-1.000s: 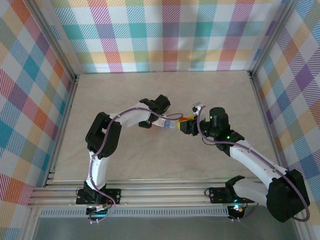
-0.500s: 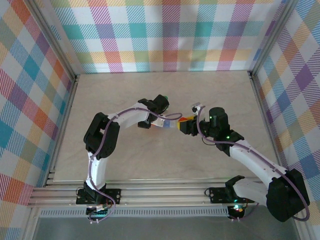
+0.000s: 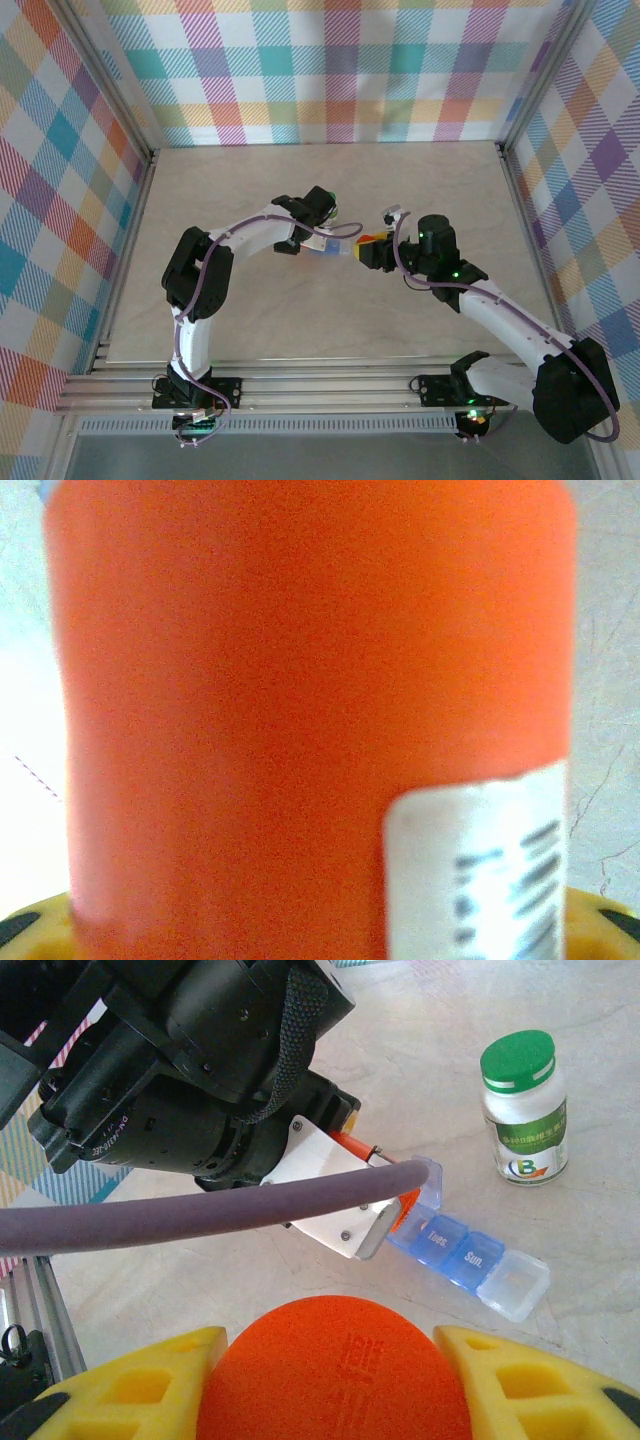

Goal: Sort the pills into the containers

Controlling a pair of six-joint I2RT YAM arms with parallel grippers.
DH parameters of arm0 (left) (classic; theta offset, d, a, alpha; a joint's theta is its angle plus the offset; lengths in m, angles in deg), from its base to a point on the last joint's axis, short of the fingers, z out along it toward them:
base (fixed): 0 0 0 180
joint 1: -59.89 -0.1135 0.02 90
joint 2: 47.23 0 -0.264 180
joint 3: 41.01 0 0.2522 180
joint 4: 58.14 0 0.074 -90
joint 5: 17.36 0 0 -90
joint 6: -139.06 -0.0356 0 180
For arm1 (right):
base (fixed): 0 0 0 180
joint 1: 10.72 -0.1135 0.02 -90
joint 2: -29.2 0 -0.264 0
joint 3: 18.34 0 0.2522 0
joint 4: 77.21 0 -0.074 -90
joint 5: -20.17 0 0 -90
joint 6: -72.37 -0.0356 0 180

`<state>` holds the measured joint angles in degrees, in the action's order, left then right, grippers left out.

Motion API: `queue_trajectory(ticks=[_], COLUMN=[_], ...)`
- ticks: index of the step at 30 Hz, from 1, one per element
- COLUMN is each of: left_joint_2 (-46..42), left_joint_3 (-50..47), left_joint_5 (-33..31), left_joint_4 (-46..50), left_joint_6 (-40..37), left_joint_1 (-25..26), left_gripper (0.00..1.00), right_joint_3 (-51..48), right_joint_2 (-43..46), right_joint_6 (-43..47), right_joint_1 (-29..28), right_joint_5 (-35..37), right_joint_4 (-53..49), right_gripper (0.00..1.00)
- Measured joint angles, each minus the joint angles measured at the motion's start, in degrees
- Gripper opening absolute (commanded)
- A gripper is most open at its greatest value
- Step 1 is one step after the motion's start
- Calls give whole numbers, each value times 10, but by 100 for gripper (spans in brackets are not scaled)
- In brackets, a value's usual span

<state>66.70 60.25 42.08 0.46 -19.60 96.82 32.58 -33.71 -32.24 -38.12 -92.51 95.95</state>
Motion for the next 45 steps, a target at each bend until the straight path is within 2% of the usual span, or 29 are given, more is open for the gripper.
queue_trajectory(ticks=[7,16,31,45], left_joint_2=[4,66,38,8], left_joint_3=[-1,30,18,11], left_joint_5=[-7,-45,1,9], left_joint_4=[0,-9,-1,0], left_joint_6=[-9,-11,5,12], left_joint_1=[2,9,0,-5], left_gripper=[7,7,7,7], right_joint_3=[0,0,0,0], right_joint_2=[-2,-4,-4,-4], right_joint_6=[0,0,0,0], right_joint_1=[-1,-1,-4,-4], right_joint_5=[0,0,-4,-4], right_joint_4=[0,2,4,4], right_gripper=[0,0,0,0])
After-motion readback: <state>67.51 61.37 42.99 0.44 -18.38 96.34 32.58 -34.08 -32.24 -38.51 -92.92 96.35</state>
